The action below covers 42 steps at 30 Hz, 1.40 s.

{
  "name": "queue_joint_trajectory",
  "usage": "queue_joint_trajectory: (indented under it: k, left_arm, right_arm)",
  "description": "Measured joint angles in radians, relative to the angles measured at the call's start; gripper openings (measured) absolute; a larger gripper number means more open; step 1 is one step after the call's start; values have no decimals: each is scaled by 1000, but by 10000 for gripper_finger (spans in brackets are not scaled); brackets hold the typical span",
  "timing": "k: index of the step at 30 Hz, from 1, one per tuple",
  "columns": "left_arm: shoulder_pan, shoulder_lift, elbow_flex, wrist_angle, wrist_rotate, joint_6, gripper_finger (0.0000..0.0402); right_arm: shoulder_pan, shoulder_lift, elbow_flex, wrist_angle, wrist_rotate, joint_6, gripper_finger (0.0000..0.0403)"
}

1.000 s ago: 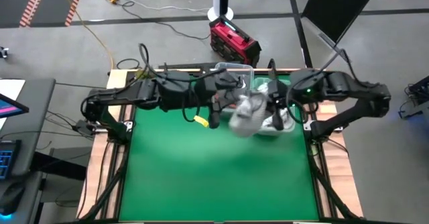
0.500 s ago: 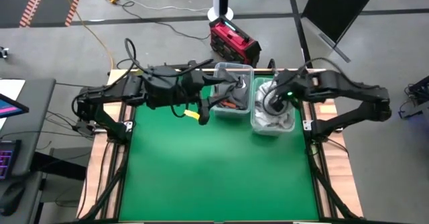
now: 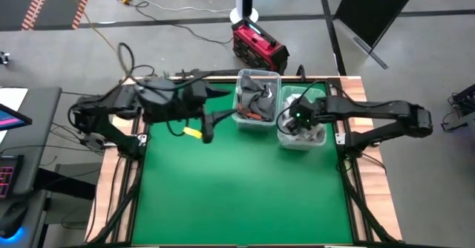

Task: Sort towels by color in basket
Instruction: Put the gray towel into the right transparent bin

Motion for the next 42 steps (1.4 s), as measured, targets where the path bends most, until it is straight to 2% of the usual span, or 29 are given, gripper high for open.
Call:
queue_joint_trajectory:
  k: [6, 9, 12, 15, 19, 25, 28, 31, 37, 42]
  left_arm:
    - [-5, -69, 0, -99, -11, 2, 231]
    - [6, -92, 0, -153, -17, 3, 231]
    - [17, -104, 0, -187, -17, 2, 231]
    - [25, -104, 0, -206, -17, 3, 231]
    - [25, -102, 0, -222, -16, 3, 231]
    - [25, -102, 0, -236, -13, 3, 231]
    - [25, -103, 0, -235, -13, 4, 231]
    - [25, -103, 0, -235, -13, 18, 231]
    - [25, -103, 0, -235, -13, 19, 231]
    - [25, -103, 0, -235, -13, 19, 231]
  right_arm:
    - [-82, 13, -101, 105, -113, -153, 42]
    - [-136, 31, -114, 110, -215, -199, 42]
    - [-166, 34, -111, 107, -250, -238, 49]
    - [-175, 36, -86, 88, -258, -281, 70]
    - [-186, 37, -43, 46, -271, -341, 125]
    - [-210, 37, 106, -183, -276, -405, 233]
    - [-212, 37, 210, -284, -262, -466, 268]
    - [-210, 37, 291, -351, -251, -486, 284]
    - [-209, 37, 443, -505, -248, -486, 286]
    - [-209, 36, 583, -510, -247, -479, 286]
